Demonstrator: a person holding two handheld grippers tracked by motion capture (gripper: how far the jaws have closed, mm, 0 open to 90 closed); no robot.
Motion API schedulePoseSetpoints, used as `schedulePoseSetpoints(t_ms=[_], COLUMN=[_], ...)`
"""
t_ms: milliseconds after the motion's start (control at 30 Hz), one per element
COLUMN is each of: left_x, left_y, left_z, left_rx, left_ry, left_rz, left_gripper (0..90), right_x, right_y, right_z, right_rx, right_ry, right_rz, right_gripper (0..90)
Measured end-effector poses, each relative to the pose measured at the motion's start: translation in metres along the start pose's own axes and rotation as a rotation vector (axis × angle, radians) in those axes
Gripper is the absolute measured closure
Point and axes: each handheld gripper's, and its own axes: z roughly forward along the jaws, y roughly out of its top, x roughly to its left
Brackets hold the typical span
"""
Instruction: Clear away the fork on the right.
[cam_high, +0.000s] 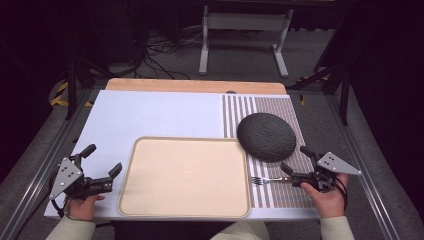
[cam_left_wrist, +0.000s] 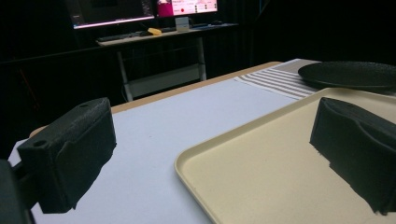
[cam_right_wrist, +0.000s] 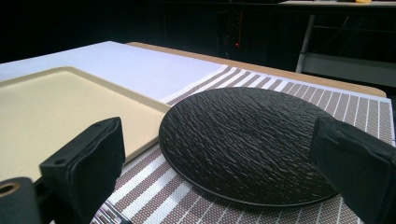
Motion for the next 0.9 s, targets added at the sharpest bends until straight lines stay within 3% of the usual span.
schedulePoseSetpoints(t_ms=[133, 667, 900], left_x=[0.002, 0.003, 0.004], left_y=[0.000, 0.002, 0.002], left_z=[-0.003, -0.008, -0.008], left_rx=[-0.007, -0.012, -0.009], left_ry=[0.005, 0.012, 0.010], left_rz=[-0.021, -0.014, -0.013], left_gripper=[0.6, 0.6, 0.6], right_x=[0.000, -0.001, -0.005], right_y=[0.002, 0.000, 0.015], right_z=[0.000, 0.003, 0.011], right_rx=[-0.013, 0.005, 0.031], right_ry=[0.002, 0.021, 0.043], right_rz=[0.004, 0.015, 0.004], right_gripper=[4.1, 4.1, 4.3])
